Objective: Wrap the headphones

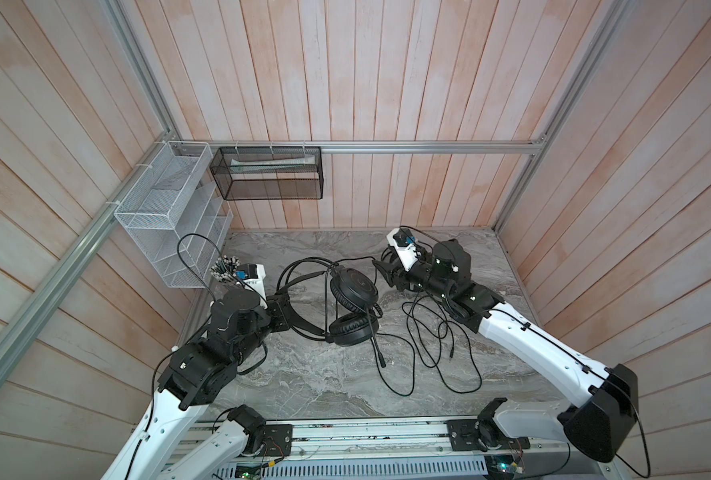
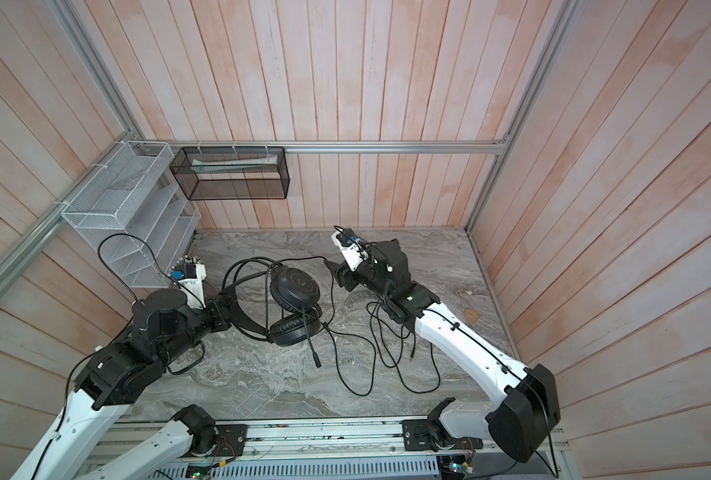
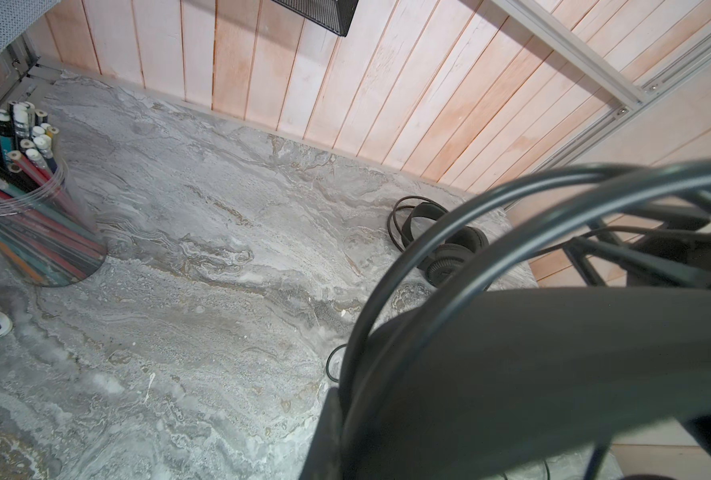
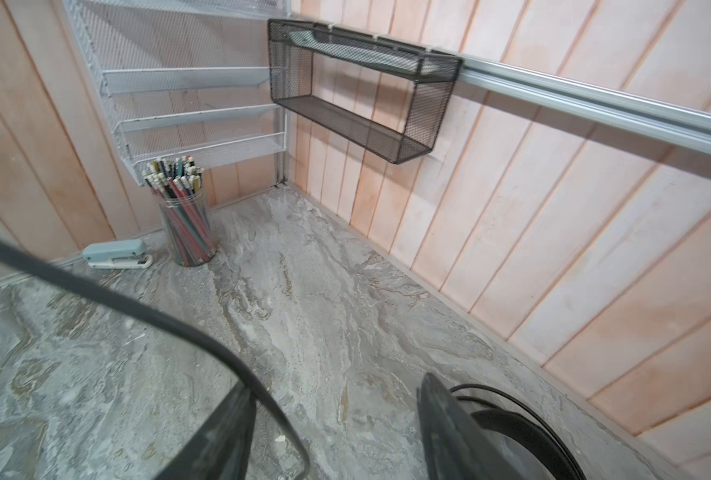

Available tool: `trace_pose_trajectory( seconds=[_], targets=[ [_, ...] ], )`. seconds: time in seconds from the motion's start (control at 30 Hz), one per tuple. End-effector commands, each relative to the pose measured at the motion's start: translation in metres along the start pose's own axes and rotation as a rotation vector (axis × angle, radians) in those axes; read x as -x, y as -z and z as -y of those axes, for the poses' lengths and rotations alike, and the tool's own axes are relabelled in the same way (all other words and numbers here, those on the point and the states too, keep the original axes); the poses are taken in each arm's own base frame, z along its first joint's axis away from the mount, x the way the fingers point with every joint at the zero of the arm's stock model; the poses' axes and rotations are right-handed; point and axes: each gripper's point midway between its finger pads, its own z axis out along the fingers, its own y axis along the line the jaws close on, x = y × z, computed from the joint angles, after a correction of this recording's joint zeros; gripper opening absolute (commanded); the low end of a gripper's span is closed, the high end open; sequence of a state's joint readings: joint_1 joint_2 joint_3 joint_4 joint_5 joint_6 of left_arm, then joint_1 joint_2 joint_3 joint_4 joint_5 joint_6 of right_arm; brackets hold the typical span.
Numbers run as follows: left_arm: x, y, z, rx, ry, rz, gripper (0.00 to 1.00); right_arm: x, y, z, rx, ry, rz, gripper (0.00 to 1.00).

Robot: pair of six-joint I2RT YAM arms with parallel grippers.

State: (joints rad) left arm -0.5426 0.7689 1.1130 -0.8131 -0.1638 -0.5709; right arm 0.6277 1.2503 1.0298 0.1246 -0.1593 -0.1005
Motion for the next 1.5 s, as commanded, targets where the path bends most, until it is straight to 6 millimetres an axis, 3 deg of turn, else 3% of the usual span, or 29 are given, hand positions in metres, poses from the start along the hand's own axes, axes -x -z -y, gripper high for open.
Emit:
trace_pose_trajectory(
  seconds=[0.0,0.2,0.3,0.43,0.57,0.73,0.93,0.97,1.1,1.2,1.3,1.47],
  targets=[
    [0.028,0.014,0.020,-0.074,0.063,0.071,0.00,0.009,0.013,0.005,-0.008,-0.127,0.165,0.67],
    [0.045,0.013,0.034,-0.095,0.086,0.076,0.00,-0.017,0.025,-0.011,0.076,-0.243,0.281,0.78],
    [0.051,0.013,0.041,-0.110,0.104,0.073,0.00,-0.030,0.036,-0.030,0.151,-0.254,0.332,0.79],
    [0.060,0.015,0.045,-0.114,0.114,0.078,0.00,-0.059,0.028,-0.070,0.271,-0.253,0.290,0.80],
    [0.069,0.017,0.050,-0.114,0.108,0.085,0.00,-0.092,0.021,-0.076,0.243,-0.278,0.245,0.80],
    [0.080,0.023,0.056,-0.134,0.110,0.107,0.00,-0.140,-0.010,-0.075,0.217,-0.282,0.133,0.78],
    [0.085,0.024,0.059,-0.137,0.113,0.114,0.00,-0.158,-0.049,-0.073,0.204,-0.299,0.108,0.71],
    [0.086,0.025,0.059,-0.138,0.116,0.119,0.00,-0.159,-0.054,-0.074,0.214,-0.299,0.108,0.68],
    [0.088,0.025,0.051,-0.104,0.140,0.144,0.00,-0.170,-0.072,-0.085,0.257,-0.335,0.075,0.30],
    [0.096,0.026,0.045,-0.076,0.169,0.179,0.00,-0.175,-0.072,-0.101,0.253,-0.322,0.048,0.10],
    [0.108,0.022,0.037,-0.038,0.200,0.221,0.00,-0.177,-0.068,-0.124,0.232,-0.242,0.008,0.00],
    [0.127,0.004,0.015,0.038,0.244,0.268,0.00,-0.178,-0.053,-0.171,0.260,-0.082,-0.068,0.00]
  ],
)
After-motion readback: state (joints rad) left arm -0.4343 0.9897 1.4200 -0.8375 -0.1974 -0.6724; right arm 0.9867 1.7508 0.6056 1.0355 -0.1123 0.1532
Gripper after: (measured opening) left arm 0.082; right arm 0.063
